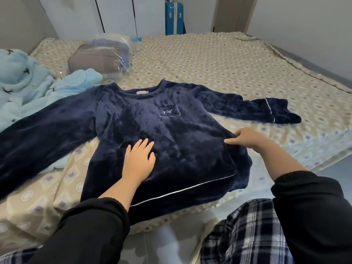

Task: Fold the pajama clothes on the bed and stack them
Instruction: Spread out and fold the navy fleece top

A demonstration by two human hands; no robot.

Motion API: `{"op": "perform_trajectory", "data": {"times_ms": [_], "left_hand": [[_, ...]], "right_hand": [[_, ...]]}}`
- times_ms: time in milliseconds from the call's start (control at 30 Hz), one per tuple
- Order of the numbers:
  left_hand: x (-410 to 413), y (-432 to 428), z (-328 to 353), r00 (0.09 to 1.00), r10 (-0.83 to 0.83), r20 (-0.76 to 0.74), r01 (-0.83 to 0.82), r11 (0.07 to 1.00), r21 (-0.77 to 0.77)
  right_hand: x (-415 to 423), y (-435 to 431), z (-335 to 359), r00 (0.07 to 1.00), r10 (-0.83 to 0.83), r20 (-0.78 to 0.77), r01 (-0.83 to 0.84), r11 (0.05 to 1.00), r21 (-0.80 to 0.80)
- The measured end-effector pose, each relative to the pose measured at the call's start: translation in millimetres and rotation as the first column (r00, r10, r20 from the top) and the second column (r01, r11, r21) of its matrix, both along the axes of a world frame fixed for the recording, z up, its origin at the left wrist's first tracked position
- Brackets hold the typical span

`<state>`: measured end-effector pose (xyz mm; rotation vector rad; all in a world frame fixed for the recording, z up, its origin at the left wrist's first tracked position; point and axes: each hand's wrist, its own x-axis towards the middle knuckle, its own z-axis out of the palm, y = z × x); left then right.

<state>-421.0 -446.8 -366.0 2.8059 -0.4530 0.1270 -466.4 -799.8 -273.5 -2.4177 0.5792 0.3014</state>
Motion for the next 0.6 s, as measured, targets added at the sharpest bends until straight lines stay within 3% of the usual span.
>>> {"op": "perform_trajectory", "data": {"times_ms": [100,200,267,300,367,400,433,500,533,567,600], "left_hand": [[-0.7,-0.3,0.7,1.000,0.001,0.004,-0.001,1.000,-0.002],[-2.0,-0.7,2.2,1.000,0.004,0.001,-0.004,1.000,-0.021],[-3.2,-0.9,3.1,1.000,0.005,-0.002,-0.005,0.999,-0.032],[-3.5,-0.6,3.7,1.000,0.005,-0.003,-0.005,0.999,-0.035],[-2.8,-0.1,4.8,1.000,0.006,-0.001,-0.006,0.999,-0.039],[-2.8,0.6,5.1,1.000,0.008,0.000,-0.008,0.999,-0.041],[-3.1,0.7,5.2,1.000,0.009,0.001,-0.009,0.999,-0.044],[-3.4,0.0,5.0,1.000,0.012,-0.001,-0.012,0.998,-0.055],[-3.8,-0.2,4.7,1.000,0.013,-0.002,-0.013,0.998,-0.059],[-3.7,-0.4,4.2,1.000,0.014,-0.001,-0.014,0.998,-0.061],[-3.7,-0.3,3.8,1.000,0.015,0.001,-0.015,0.998,-0.061]], "right_hand": [[-11.0,-3.3,-4.5,0.994,0.008,-0.105,-0.021,0.992,-0.123],[-16.2,0.4,-8.6,0.998,-0.062,-0.025,0.058,0.987,-0.147],[-17.5,5.9,-7.5,0.994,-0.093,0.059,0.089,0.994,0.061],[-18.6,6.5,-4.3,0.990,-0.121,0.073,0.098,0.962,0.253],[-21.8,2.7,5.3,0.982,-0.182,0.044,0.107,0.740,0.665],[-23.8,-0.9,8.9,0.978,-0.206,0.013,0.129,0.661,0.739],[-24.6,-5.2,11.7,0.973,-0.230,-0.014,0.174,0.693,0.699],[-27.5,-12.6,12.3,0.979,-0.192,-0.068,0.204,0.904,0.377],[-29.0,-12.2,12.3,0.981,-0.178,-0.076,0.191,0.955,0.226],[-27.7,-13.9,7.0,0.981,-0.177,-0.076,0.189,0.960,0.208],[-26.1,-17.1,1.8,0.978,-0.193,-0.081,0.209,0.925,0.318]]}}
